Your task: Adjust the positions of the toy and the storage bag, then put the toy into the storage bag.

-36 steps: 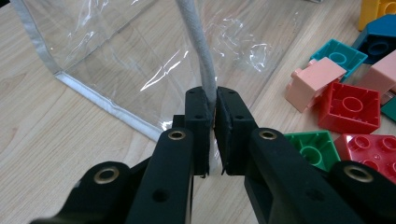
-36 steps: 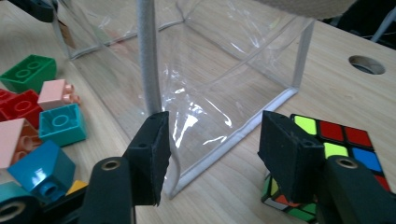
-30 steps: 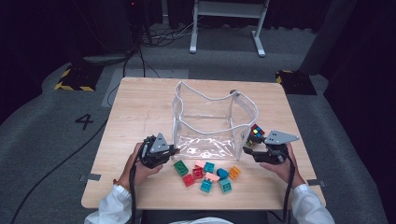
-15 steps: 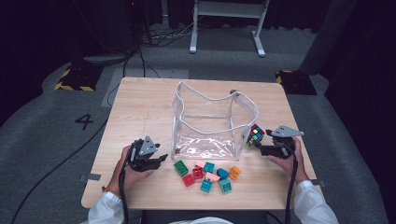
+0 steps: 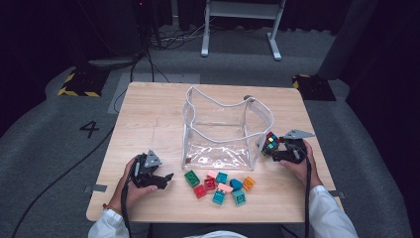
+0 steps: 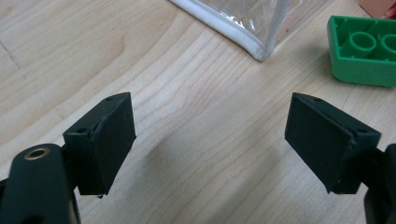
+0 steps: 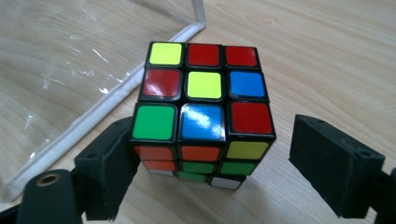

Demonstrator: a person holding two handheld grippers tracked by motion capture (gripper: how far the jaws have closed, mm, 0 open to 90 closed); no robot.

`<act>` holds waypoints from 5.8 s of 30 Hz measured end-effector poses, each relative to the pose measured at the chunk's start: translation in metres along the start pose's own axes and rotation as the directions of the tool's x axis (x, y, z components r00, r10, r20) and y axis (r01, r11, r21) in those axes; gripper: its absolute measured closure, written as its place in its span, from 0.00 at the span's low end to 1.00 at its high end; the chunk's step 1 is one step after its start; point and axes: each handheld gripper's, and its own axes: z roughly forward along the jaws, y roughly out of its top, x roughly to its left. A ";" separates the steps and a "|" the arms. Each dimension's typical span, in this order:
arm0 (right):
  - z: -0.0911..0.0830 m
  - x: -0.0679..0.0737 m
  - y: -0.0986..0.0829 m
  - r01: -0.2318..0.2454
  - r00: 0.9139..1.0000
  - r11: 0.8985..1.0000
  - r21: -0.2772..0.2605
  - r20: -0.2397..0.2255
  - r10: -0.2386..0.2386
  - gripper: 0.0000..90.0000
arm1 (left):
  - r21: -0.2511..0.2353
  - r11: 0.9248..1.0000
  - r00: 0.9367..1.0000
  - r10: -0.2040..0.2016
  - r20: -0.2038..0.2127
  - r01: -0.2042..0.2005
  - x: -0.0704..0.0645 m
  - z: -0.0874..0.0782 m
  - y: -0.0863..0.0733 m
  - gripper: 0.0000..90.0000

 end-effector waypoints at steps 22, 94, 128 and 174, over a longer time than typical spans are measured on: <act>0.025 0.000 0.003 0.055 0.998 0.997 0.057 -0.040 -0.053 0.38 | 0.014 0.998 0.998 -0.064 0.016 0.063 0.002 0.010 -0.009 0.11; -0.111 -0.017 0.132 0.133 0.977 0.952 -0.277 -0.122 -0.172 0.38 | 0.030 0.999 0.998 -0.038 0.045 0.037 0.008 0.014 -0.005 0.05; -0.028 0.062 0.183 0.520 0.783 0.854 -0.018 -0.388 -0.486 0.38 | 0.029 0.999 0.998 -0.038 0.045 0.037 0.008 0.014 -0.005 0.05; -0.062 0.040 0.159 0.436 0.840 0.899 -0.041 -0.339 -0.423 0.41 | 0.026 0.998 0.998 -0.051 0.039 0.050 0.007 0.015 -0.005 0.04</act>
